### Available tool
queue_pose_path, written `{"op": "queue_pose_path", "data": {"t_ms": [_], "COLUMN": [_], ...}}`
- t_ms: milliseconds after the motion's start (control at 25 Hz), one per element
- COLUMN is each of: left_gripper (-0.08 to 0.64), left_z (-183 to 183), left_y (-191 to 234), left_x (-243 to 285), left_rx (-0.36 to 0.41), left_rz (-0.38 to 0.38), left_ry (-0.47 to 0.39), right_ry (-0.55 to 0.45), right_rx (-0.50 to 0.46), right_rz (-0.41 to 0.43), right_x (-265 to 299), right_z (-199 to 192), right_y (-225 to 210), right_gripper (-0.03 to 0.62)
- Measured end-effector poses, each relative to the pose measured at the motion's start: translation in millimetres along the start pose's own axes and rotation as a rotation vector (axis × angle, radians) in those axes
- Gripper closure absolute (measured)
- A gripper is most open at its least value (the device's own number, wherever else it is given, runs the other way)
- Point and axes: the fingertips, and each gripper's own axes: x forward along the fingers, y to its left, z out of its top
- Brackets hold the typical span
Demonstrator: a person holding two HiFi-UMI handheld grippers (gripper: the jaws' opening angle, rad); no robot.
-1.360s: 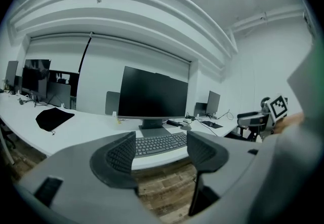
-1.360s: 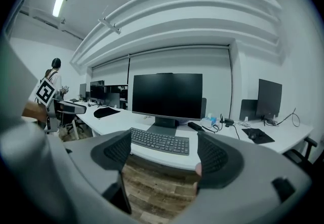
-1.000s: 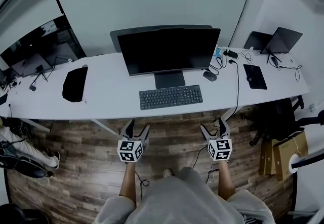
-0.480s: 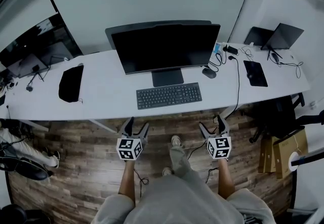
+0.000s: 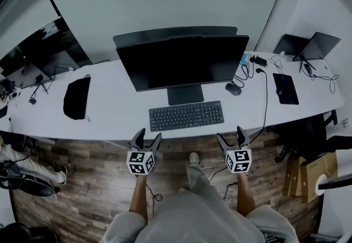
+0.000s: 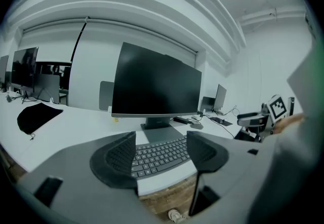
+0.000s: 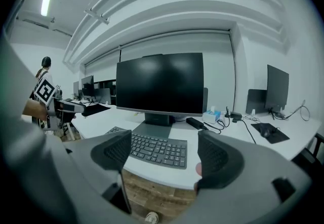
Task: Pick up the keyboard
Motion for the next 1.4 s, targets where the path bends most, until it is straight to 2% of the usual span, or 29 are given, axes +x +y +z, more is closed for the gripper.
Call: {"op": "queue_pose_path", "data": {"t_ms": [560, 1040, 1400], "left_gripper": [0.249, 0.249, 0.249], "left_z": [34.5, 42.1, 32.6], "left_y": [45.3, 63.8, 75.9], "left_x": [97.3, 149.4, 164.6], "left_rx": [-0.041, -0.070, -0.091], "left_rz": [0.100, 0.180, 0.206], "left_ry": [0.037, 0.083, 0.116], "right_ry": [0.028, 0.068, 0.103], "right_rx": [-0.007, 0.001, 0.010], "right_rz": [0.081, 0.163, 0.196], "right_x": [122.7, 195.6, 221.8], "right_z": [40.9, 46.2, 36.8], "right_y": [-52.7, -79.1, -81.3], "right_gripper": [0.189, 0.189, 0.189]}}
